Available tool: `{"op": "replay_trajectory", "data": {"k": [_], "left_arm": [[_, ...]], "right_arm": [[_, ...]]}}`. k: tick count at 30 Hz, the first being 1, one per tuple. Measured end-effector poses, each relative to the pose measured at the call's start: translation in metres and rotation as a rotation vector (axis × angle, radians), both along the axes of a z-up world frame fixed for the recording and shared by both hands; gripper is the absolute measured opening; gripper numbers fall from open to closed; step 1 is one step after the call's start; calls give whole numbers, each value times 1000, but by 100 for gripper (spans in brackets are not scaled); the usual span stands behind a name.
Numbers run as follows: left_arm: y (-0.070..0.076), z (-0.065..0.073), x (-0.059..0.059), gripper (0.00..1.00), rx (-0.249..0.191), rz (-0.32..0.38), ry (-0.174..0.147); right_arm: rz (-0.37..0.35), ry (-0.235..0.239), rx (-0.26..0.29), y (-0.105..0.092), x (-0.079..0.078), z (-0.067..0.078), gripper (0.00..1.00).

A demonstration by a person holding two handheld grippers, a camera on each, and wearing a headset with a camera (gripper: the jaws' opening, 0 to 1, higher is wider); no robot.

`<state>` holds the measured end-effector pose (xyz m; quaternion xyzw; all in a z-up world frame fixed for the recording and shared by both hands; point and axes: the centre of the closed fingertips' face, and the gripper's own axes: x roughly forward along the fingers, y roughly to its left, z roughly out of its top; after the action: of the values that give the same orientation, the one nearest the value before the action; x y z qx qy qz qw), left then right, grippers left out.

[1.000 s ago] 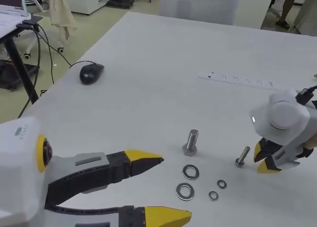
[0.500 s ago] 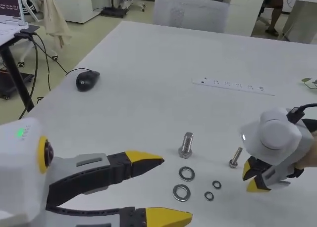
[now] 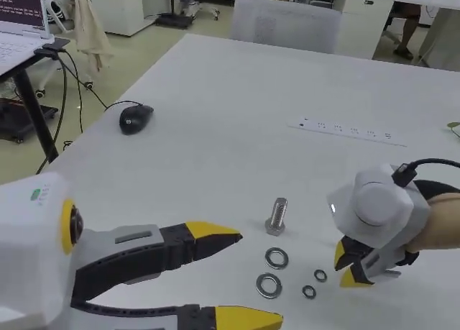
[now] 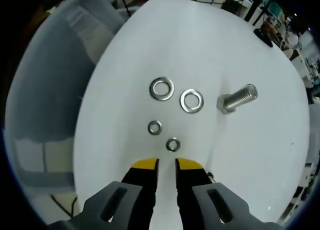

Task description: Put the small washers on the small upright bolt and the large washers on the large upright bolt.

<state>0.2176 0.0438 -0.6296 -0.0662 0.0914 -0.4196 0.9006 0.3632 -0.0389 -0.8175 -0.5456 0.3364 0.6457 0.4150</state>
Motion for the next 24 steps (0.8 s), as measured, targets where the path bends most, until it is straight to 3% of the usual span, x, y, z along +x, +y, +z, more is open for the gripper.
{"op": "replay_trajectory", "data": {"k": [14, 24], "left_arm": [[8, -5, 4, 46, -9, 33, 11], [8, -6, 5, 46, -12, 36, 13]], "right_arm": [[54, 31, -15, 13, -1, -8, 18], [63, 27, -17, 16, -2, -12, 18]]}}
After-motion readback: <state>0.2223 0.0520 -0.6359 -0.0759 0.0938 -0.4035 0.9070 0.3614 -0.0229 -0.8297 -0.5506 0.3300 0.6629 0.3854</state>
